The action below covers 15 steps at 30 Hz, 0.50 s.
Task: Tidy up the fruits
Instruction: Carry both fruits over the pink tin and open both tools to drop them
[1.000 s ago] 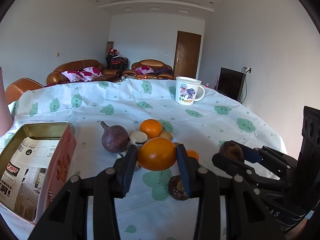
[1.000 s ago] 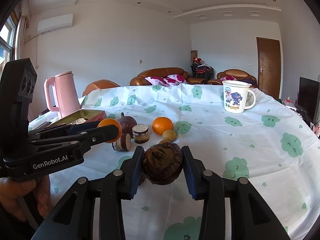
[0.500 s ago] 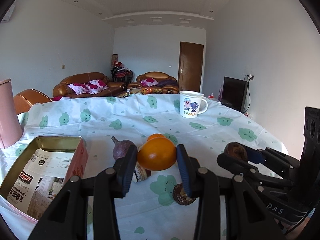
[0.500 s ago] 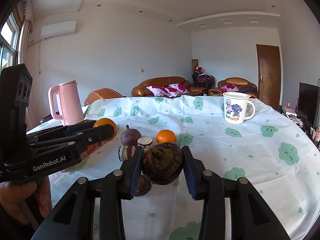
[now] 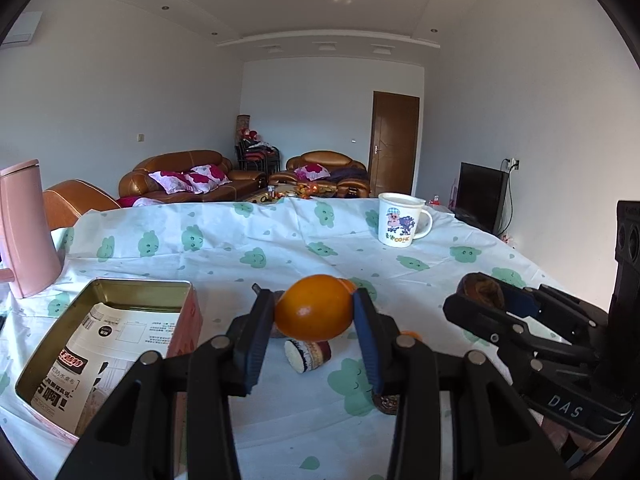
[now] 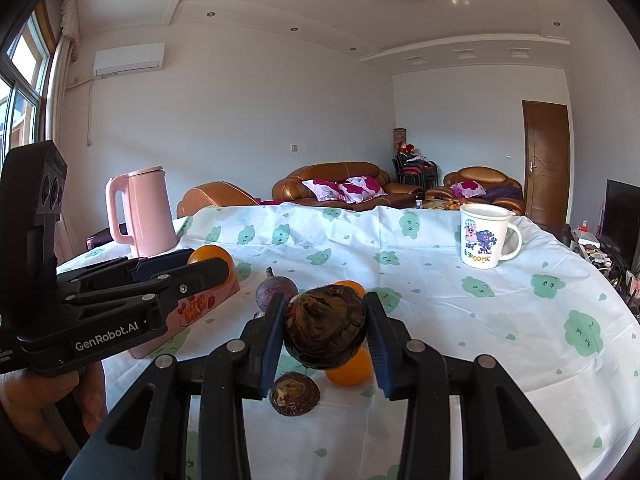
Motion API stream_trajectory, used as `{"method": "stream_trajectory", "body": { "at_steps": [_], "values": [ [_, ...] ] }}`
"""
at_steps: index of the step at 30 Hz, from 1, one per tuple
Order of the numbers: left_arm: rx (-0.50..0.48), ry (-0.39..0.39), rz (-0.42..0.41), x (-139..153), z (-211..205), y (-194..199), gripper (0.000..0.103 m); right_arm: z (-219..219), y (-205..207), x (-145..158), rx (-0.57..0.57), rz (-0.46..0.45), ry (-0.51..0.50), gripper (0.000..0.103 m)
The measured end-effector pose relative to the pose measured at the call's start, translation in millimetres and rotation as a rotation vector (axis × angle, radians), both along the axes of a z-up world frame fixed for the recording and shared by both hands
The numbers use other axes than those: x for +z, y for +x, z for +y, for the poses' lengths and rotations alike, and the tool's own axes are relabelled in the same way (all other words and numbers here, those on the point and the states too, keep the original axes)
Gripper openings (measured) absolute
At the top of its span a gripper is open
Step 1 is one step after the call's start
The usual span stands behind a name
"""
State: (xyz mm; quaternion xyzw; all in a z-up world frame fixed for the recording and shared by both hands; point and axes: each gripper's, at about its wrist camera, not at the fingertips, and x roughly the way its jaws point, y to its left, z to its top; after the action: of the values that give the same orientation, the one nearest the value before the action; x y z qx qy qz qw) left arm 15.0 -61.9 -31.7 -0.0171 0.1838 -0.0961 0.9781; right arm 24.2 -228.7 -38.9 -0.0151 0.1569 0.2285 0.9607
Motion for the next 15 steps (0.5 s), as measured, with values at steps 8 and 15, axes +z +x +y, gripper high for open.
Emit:
{"method": "stream_trajectory", "body": {
  "at_steps": [8,15],
  "values": [
    [0.137,-0.034,0.033,3.7,57.4,5.5,0.042,59.6,17.3,22.7,0.154,-0.005,-0.012,0.041],
    [0.274,-0.049,0.086,-7.0,119.5,10.6,0.042,127.8,39.0,18.2,0.289,0.056,-0.045,0.041]
  ]
}}
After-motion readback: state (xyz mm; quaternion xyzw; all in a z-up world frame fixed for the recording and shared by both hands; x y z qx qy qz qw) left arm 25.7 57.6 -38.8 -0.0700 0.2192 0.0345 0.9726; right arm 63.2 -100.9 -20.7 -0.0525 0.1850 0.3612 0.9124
